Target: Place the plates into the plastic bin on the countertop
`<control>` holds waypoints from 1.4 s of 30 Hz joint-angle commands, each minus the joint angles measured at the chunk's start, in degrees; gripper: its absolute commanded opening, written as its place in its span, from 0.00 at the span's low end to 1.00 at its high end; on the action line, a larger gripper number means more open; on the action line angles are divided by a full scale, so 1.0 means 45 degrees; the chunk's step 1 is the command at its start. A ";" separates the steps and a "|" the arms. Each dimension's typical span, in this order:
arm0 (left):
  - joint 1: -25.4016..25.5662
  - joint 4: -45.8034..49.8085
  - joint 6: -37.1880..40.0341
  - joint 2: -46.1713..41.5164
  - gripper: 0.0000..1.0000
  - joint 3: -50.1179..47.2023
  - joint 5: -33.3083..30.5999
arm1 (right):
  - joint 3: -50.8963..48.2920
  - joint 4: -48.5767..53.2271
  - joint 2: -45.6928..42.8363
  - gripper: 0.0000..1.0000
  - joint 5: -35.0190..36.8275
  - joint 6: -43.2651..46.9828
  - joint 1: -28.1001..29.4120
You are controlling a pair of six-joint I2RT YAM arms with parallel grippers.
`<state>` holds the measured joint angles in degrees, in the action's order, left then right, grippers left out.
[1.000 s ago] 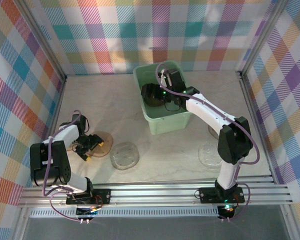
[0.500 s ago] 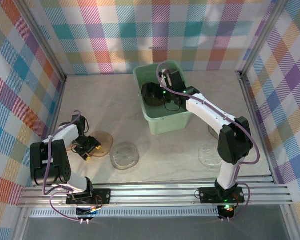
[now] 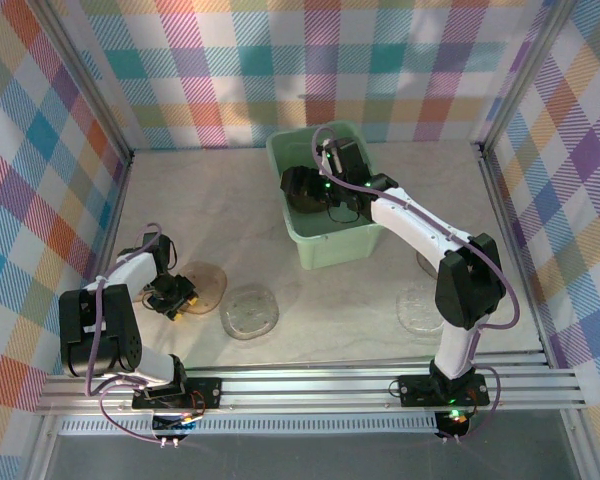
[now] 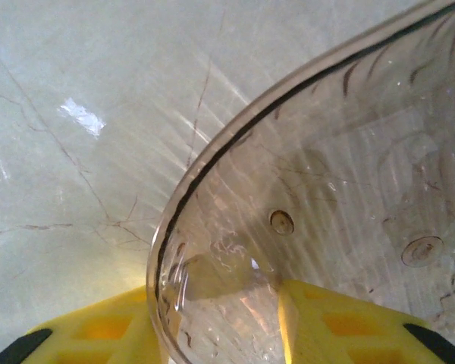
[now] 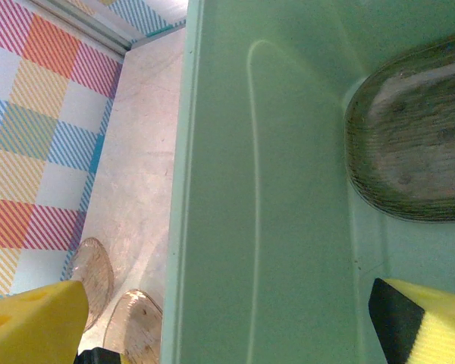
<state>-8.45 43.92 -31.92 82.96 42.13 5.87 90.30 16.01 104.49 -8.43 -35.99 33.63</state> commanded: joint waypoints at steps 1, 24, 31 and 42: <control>-0.0034 -0.0273 0.0043 -0.0190 0.35 -0.0238 0.0707 | 0.0137 0.0056 0.0003 0.96 -0.0100 -0.0105 0.0086; -0.0034 0.0047 -0.0724 -0.1449 0.16 0.0251 0.0314 | 0.0058 0.0227 -0.0192 0.96 -0.0076 0.0348 0.0086; -0.0036 0.0363 -0.1002 -0.2136 0.12 0.0999 0.0442 | 0.0130 0.0436 -0.0292 0.96 -0.0121 0.0527 0.0086; -0.0016 0.0488 -0.0819 -0.4048 0.00 0.2341 0.0989 | 0.0158 0.0592 -0.0655 0.96 -0.0144 0.0943 0.0086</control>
<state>-8.45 45.08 -35.77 67.26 49.69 8.49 90.30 18.00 104.31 -8.45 -33.50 33.74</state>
